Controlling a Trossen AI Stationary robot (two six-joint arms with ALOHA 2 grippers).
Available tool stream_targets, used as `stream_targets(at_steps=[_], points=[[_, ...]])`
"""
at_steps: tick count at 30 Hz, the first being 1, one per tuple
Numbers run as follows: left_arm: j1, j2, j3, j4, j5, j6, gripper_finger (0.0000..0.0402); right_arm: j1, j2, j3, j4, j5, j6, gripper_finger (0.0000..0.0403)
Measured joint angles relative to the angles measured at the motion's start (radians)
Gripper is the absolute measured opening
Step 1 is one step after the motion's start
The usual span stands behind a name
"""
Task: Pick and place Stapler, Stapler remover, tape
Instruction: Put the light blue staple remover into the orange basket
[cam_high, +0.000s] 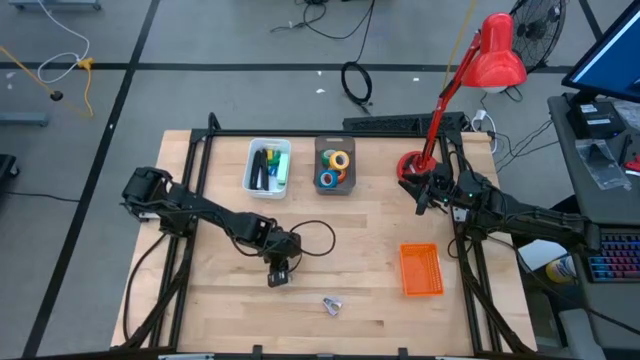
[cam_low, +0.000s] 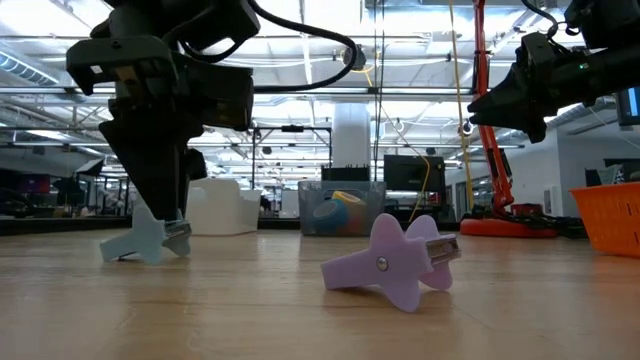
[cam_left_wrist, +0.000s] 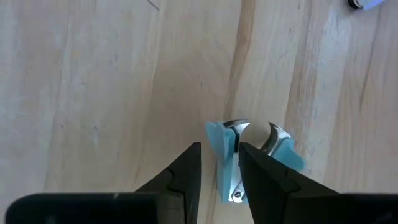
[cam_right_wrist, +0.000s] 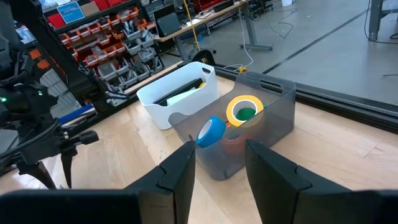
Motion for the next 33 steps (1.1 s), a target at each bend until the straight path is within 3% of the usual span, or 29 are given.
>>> stream_targets(at_steps=[12, 22, 33], points=[[0.009, 0.0, 0.0, 0.0, 0.008, 0.006, 0.0104, 0.0, 0.0, 0.0, 0.0, 0.0, 0.0, 0.013], [0.009, 0.0, 0.0, 0.034, 0.011, 0.027, 0.0009, 0.0, 0.0, 0.0, -0.001, 0.0, 0.0, 0.013], [0.03, 0.0, 0.0, 0.046, 0.04, 0.01, 0.0003, 0.0, 0.0, 0.0, 0.001, 0.0, 0.003, 0.013]])
